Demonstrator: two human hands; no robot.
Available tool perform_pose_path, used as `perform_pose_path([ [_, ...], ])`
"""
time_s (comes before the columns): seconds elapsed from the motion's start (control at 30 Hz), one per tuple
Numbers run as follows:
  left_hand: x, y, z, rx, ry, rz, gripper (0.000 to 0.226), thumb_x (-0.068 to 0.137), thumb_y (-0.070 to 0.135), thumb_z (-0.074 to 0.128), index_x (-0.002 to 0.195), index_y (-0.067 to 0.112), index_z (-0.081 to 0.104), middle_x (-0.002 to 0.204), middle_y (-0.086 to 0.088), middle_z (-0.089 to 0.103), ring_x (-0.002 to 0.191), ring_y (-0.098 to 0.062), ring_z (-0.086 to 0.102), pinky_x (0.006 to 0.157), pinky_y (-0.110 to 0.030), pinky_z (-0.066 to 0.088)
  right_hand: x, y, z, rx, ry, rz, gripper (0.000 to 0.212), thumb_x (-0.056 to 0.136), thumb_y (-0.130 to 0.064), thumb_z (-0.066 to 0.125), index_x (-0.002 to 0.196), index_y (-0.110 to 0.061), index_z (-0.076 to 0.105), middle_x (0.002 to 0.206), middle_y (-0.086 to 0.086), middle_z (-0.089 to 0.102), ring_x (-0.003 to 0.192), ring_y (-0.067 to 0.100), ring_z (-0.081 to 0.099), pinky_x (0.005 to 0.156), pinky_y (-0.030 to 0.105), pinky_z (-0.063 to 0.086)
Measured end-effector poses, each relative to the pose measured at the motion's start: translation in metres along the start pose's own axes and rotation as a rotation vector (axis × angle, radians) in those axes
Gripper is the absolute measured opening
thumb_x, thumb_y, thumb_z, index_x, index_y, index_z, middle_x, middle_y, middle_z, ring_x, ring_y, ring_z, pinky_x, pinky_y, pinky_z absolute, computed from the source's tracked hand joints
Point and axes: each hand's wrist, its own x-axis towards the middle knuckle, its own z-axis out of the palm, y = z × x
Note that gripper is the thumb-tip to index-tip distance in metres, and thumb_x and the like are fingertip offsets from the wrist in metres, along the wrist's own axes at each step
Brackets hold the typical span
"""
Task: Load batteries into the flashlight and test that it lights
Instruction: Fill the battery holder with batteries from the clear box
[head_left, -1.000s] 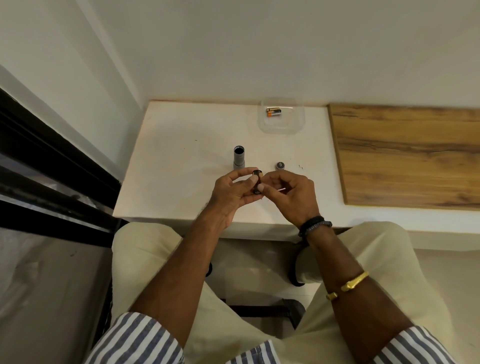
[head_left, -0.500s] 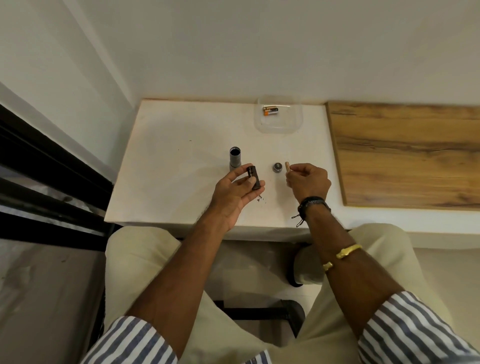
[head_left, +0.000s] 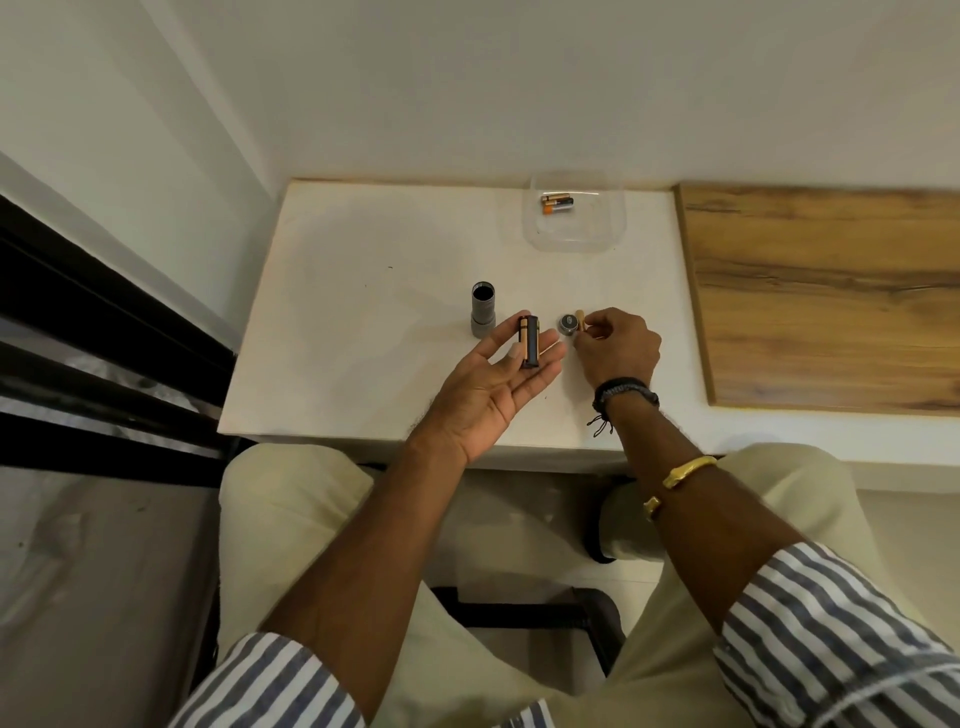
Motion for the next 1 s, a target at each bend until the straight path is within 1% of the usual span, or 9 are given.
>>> perform_pose_path([
  [0.2, -0.001, 0.0, -0.001, 0.045, 0.005, 0.03, 0.041, 0.101, 0.008, 0.055, 0.142, 0.01, 0.051, 0.133, -0.023, 0.065, 0.126, -0.034, 0.063, 0.095, -0.035, 0.058, -0.003, 0.001, -0.004, 0.01, -0.018, 0.005, 0.025, 0.087, -0.021, 0.075, 0.111, -0.015, 0.075, 0.1, 0.004, 0.077, 0.093, 0.02, 0.071, 0.089, 0.031, 0.054],
  [0.3, -0.001, 0.001, 0.0, 0.087, 0.041, 0.045, 0.039, 0.101, 0.008, 0.056, 0.14, 0.01, 0.054, 0.131, -0.023, 0.066, 0.122, -0.035, 0.066, 0.092, -0.034, 0.058, -0.012, -0.003, -0.012, 0.066, 0.026, -0.024, 0.022, 0.088, -0.019, 0.074, 0.109, -0.015, 0.075, 0.096, 0.003, 0.076, 0.085, 0.016, 0.068, 0.089, 0.037, 0.059],
  [0.4, -0.001, 0.001, 0.001, 0.117, 0.071, 0.067, 0.037, 0.1, 0.008, 0.058, 0.137, 0.011, 0.058, 0.13, -0.021, 0.068, 0.119, -0.035, 0.068, 0.091, -0.034, 0.059, -0.029, -0.009, -0.023, 0.237, 0.002, -0.097, 0.016, 0.091, -0.014, 0.069, 0.106, -0.014, 0.077, 0.087, 0.003, 0.075, 0.078, 0.019, 0.07, 0.077, 0.041, 0.064],
  [0.5, -0.003, 0.002, 0.0, 0.141, 0.091, 0.074, 0.034, 0.101, 0.009, 0.057, 0.135, 0.012, 0.06, 0.13, -0.019, 0.068, 0.117, -0.034, 0.069, 0.089, -0.033, 0.06, -0.048, -0.017, -0.035, 0.38, -0.091, -0.173, 0.014, 0.093, -0.012, 0.069, 0.104, -0.013, 0.077, 0.083, 0.002, 0.076, 0.07, 0.014, 0.072, 0.062, 0.034, 0.065],
  [0.57, -0.004, 0.003, -0.001, 0.155, 0.097, 0.075, 0.033, 0.101, 0.01, 0.056, 0.134, 0.013, 0.062, 0.13, -0.018, 0.069, 0.118, -0.033, 0.069, 0.09, -0.033, 0.06, -0.059, -0.024, -0.042, 0.41, -0.148, -0.253, 0.014, 0.092, -0.011, 0.069, 0.102, -0.016, 0.077, 0.082, 0.0, 0.076, 0.069, 0.013, 0.072, 0.06, 0.031, 0.064],
  [0.63, -0.005, 0.004, 0.0, 0.169, 0.099, 0.08, 0.032, 0.102, 0.011, 0.057, 0.133, 0.014, 0.063, 0.129, -0.015, 0.07, 0.118, -0.031, 0.069, 0.092, -0.035, 0.059, -0.067, -0.029, -0.048, 0.384, -0.174, -0.331, 0.016, 0.09, -0.012, 0.071, 0.102, -0.022, 0.076, 0.085, -0.007, 0.076, 0.071, 0.011, 0.073, 0.065, 0.032, 0.065],
  [0.8, -0.009, 0.005, 0.003, 0.256, 0.115, 0.081, 0.032, 0.1, 0.013, 0.059, 0.132, 0.016, 0.065, 0.127, -0.012, 0.072, 0.119, -0.029, 0.069, 0.092, -0.035, 0.059, -0.076, -0.034, -0.053, 0.284, -0.207, -0.436, 0.023, 0.085, -0.013, 0.075, 0.106, -0.022, 0.077, 0.096, -0.024, 0.07, 0.077, 0.004, 0.071, 0.098, 0.049, 0.056],
  [0.9, -0.011, 0.005, 0.004, 0.304, 0.113, 0.078, 0.03, 0.1, 0.013, 0.059, 0.128, 0.02, 0.067, 0.124, -0.01, 0.073, 0.119, -0.027, 0.068, 0.092, -0.035, 0.059, -0.079, -0.034, -0.051, 0.202, -0.202, -0.482, 0.027, 0.084, -0.013, 0.077, 0.11, -0.02, 0.077, 0.098, -0.017, 0.068, 0.077, 0.002, 0.068, 0.095, 0.046, 0.058],
  [1.0, -0.012, 0.005, 0.004, 0.374, 0.139, 0.088, 0.029, 0.1, 0.012, 0.061, 0.127, 0.02, 0.067, 0.122, -0.009, 0.074, 0.117, -0.028, 0.07, 0.092, -0.036, 0.06, -0.079, -0.033, -0.05, 0.121, -0.174, -0.535, 0.027, 0.083, -0.014, 0.079, 0.11, -0.017, 0.077, 0.098, -0.004, 0.073, 0.077, 0.013, 0.069, 0.088, 0.044, 0.06],
])
